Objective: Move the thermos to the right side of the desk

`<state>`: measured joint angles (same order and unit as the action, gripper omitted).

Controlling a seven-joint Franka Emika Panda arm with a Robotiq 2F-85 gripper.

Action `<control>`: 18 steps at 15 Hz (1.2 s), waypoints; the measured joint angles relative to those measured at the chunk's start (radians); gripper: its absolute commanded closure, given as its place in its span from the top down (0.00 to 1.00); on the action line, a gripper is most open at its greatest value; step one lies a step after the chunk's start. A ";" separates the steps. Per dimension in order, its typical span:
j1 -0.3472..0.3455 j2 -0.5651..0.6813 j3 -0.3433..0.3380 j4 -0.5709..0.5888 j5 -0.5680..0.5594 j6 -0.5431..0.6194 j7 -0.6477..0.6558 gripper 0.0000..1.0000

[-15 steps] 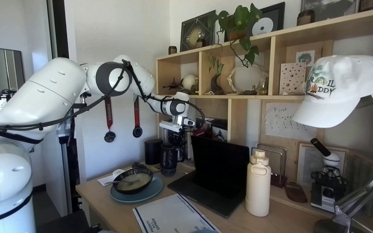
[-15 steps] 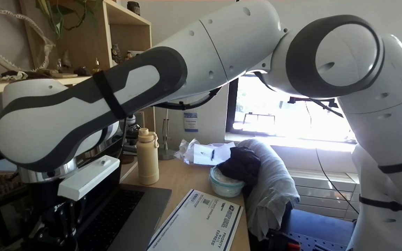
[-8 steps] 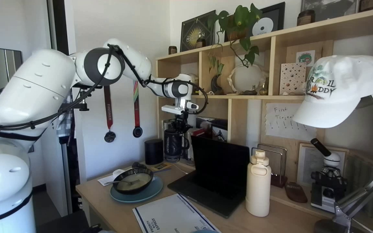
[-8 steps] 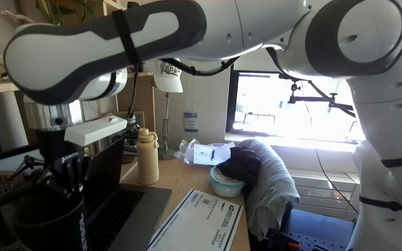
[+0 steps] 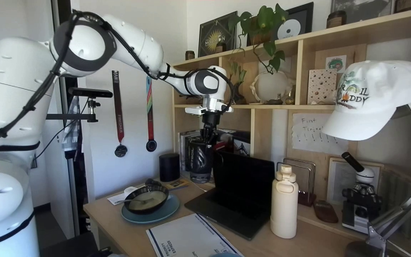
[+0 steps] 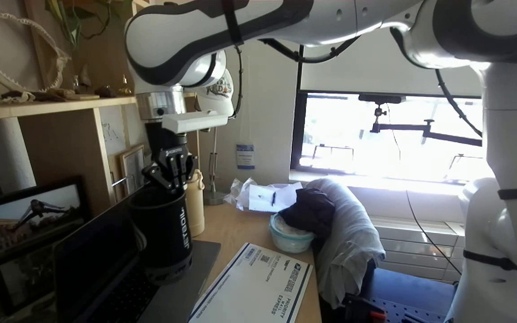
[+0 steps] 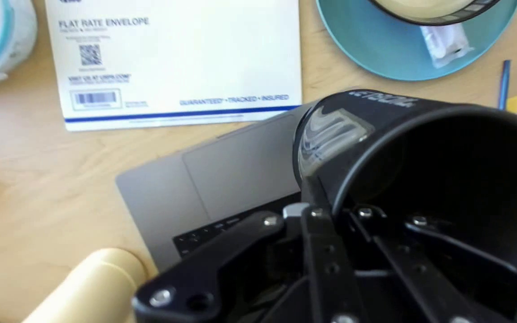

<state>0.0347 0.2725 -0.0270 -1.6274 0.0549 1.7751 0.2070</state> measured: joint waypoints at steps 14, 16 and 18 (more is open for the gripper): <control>-0.185 -0.251 -0.180 -0.476 -0.016 0.330 0.368 0.04; -0.202 -0.266 -0.188 -0.517 -0.035 0.386 0.453 0.04; -0.217 -0.274 -0.194 -0.548 -0.051 0.435 0.522 0.04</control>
<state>-0.1822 -0.0018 -0.2213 -2.1754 0.0035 2.2101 0.7292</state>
